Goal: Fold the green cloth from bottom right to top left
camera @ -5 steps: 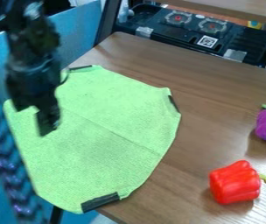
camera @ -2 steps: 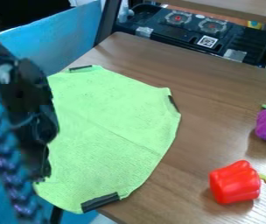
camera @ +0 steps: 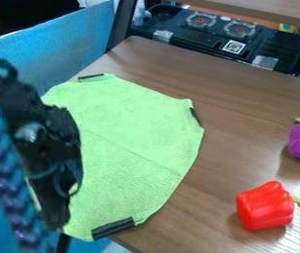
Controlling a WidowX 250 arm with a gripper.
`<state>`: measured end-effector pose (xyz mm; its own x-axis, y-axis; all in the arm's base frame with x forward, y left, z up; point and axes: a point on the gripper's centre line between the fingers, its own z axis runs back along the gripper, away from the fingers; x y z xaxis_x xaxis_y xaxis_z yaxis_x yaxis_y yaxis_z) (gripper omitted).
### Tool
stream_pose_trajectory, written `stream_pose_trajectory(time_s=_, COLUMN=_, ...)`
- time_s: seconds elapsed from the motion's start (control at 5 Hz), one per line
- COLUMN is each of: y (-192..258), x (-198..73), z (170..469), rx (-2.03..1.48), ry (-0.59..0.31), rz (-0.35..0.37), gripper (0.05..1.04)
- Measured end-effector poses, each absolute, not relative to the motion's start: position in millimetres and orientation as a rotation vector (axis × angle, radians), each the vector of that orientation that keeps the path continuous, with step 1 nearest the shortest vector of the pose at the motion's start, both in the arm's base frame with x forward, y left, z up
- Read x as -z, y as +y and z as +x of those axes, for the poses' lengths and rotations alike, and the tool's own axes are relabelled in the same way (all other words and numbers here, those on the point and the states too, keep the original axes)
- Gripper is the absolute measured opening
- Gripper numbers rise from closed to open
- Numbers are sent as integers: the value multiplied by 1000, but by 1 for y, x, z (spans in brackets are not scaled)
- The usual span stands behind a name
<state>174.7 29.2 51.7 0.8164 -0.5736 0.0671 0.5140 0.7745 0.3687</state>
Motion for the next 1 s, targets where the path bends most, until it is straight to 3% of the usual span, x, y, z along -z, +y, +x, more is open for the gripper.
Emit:
stream_pose_trajectory(time_s=0.6, y=-10, x=-41, z=169, rx=625, ry=-213, rz=342, gripper=1001)
stream_pose_trajectory(time_s=1.0, y=-7, x=-13, z=178, rx=602, ry=-172, rz=395, gripper=950)
